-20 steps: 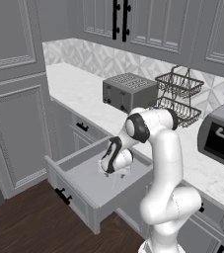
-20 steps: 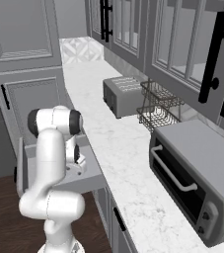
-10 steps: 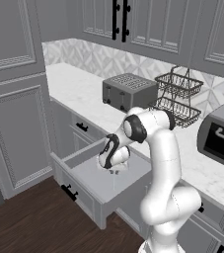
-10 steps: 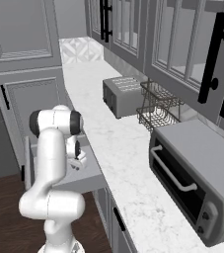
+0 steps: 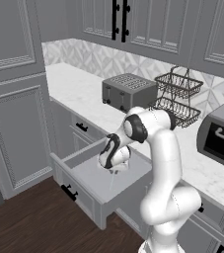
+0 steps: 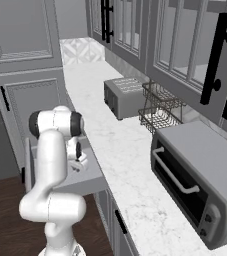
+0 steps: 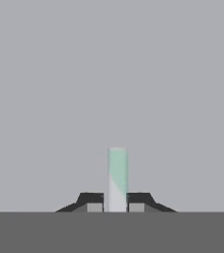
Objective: Take a straw from the drawer in front and place it inside the glass cup on the dining counter.
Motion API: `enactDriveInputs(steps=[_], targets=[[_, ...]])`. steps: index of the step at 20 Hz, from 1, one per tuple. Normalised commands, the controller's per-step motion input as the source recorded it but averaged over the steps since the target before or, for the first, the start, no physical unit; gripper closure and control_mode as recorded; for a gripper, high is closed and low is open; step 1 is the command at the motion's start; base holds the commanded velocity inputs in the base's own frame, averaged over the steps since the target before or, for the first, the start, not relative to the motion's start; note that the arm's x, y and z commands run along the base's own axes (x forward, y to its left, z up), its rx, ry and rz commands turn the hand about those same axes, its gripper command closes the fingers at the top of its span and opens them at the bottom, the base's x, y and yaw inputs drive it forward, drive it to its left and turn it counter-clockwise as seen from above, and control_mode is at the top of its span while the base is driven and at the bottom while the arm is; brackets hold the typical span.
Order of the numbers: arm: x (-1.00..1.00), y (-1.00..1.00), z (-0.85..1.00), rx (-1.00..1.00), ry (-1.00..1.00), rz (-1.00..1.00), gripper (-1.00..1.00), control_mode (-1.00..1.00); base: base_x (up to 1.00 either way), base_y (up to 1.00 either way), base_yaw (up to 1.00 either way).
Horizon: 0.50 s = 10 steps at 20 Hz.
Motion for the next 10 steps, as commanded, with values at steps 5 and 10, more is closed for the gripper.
enactDriveInputs(steps=[5,10], targets=[[-0.44,0.0,0.97,0.02,-0.22,0.0,1.0,-1.0,0.0,0.0,0.0],[-0.05,0.0,1.0,0.06,-0.11,0.0,1.0,-1.0,0.0,0.0,0.0]])
